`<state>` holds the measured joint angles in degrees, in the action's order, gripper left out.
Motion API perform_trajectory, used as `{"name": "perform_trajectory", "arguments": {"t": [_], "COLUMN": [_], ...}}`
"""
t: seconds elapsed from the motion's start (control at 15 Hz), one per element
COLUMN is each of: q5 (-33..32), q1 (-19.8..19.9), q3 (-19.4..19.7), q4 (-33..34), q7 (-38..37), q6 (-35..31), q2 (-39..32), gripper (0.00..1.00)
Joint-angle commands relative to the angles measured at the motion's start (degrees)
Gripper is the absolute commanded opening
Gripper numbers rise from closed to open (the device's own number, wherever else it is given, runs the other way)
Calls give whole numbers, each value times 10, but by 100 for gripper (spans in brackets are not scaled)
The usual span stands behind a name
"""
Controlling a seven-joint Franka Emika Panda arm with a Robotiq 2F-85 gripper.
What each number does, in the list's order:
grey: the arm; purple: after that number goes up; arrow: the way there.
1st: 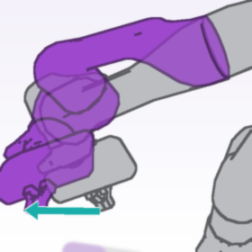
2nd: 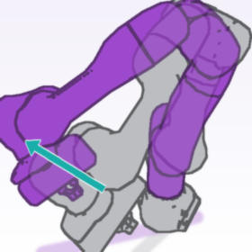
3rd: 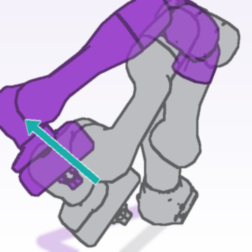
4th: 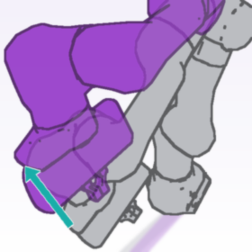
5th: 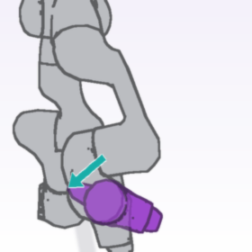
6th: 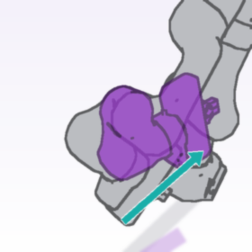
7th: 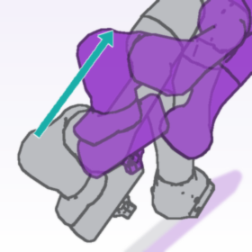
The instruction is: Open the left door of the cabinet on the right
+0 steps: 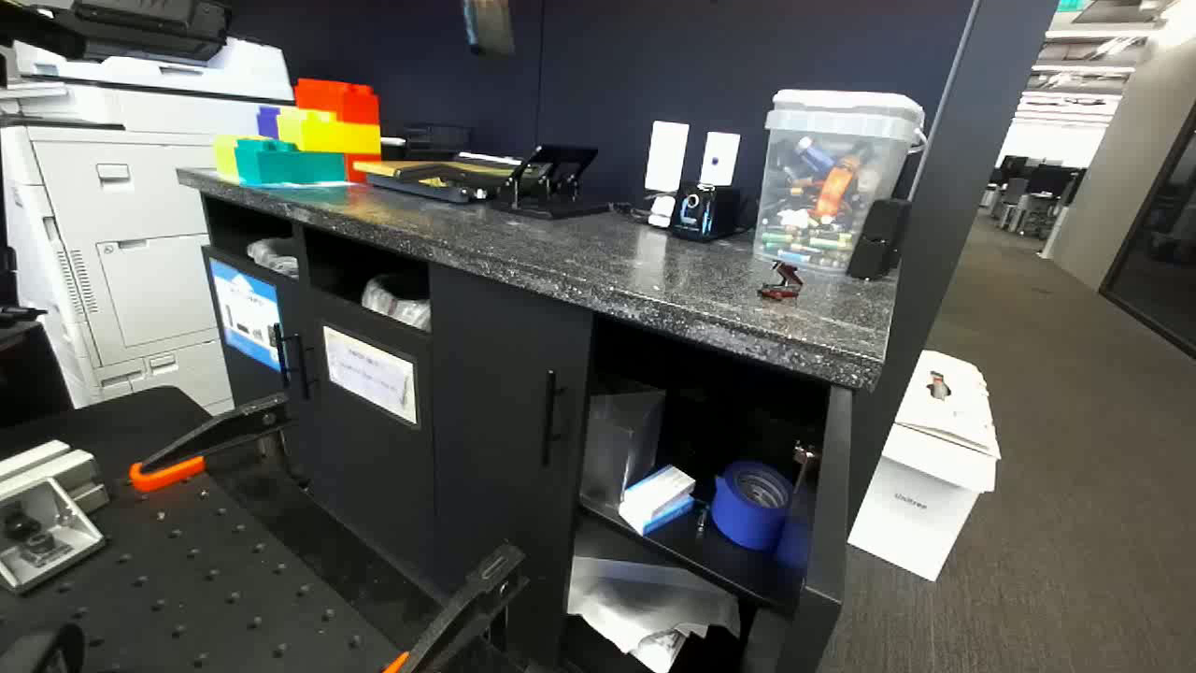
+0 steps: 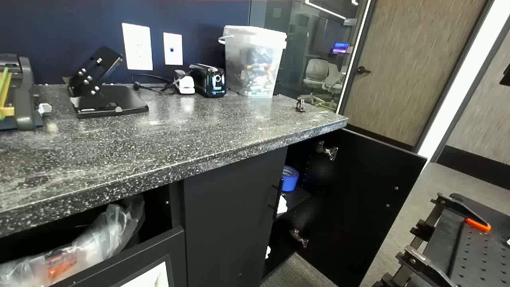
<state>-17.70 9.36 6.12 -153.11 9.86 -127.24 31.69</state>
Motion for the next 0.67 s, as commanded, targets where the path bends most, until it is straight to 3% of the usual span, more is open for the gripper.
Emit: {"name": "perform_trajectory", "arguments": {"t": [0.0, 0.4, 0.6], "q5": [-1, -1, 5], "q1": [-3, -3, -22], "q3": [2, 2, -24], "q4": [1, 1, -1], "q7": [-1, -1, -41], "q6": [2, 2, -61], "q2": [0, 0, -55], "gripper": [100, 100, 100]}}
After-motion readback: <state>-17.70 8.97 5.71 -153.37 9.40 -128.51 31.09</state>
